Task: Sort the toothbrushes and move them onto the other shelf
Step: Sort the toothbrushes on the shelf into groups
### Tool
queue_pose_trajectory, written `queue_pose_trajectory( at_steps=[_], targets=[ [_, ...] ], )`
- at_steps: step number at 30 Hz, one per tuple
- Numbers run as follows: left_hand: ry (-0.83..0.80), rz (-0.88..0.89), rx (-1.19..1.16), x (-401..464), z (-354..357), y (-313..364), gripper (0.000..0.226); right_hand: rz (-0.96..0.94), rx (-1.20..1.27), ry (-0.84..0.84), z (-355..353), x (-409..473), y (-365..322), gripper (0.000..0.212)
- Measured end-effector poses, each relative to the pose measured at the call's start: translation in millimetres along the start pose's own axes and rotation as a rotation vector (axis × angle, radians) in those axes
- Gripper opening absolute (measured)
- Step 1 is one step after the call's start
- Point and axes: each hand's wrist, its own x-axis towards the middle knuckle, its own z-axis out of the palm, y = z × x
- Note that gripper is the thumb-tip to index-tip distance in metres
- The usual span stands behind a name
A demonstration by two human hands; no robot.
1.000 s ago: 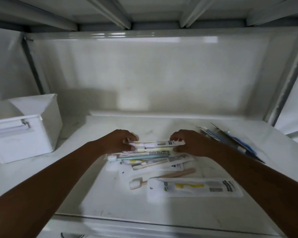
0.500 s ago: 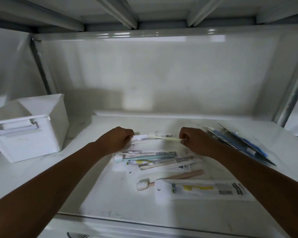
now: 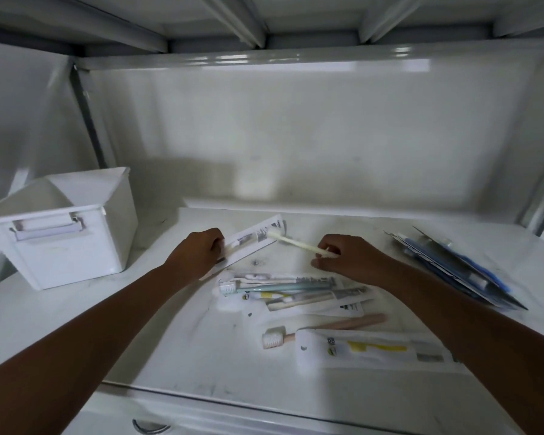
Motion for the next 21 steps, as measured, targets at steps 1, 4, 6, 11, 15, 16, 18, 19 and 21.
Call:
queue_pose_trajectory(
  at_steps=[1,4,6,11,15,16,18,19,21],
  targets=[
    [-0.020,-0.013,-0.011,-1,0,-1,0.014,-0.033,0.000,-0.062,2,1,-10,0.018],
    [-0.074,-0.045,-0.071,-3,-2,-2,0.006,-0.100,-0.067,-0.224,11,4,-29,0.024],
    [-0.080,-0.034,-0.096,-5,-4,-4,0.019,-0.113,-0.095,-0.275,17,7,-32,0.021],
    [-0.017,-0.110,-0.144,-7,-7,-5,0.023,-0.105,-0.110,-0.319,13,9,-31,0.010],
    [0.011,-0.208,-0.153,-10,-10,-9,0.023,-0.024,0.072,-0.287,-11,14,-22,0.009],
    [0.019,-0.216,-0.142,-12,-11,-9,0.023,0.009,0.120,-0.260,-16,19,-16,0.006],
    [0.023,-0.227,-0.139,-15,-12,-8,0.023,0.077,0.084,-0.150,-22,33,0,0.006],
    [0.022,-0.239,-0.150,-17,-12,-6,0.022,0.114,0.031,-0.090,-22,41,8,0.008],
    [0.007,-0.276,-0.226,-21,-13,-1,0.018,0.173,-0.156,0.032,-17,55,20,0.006]
  ],
)
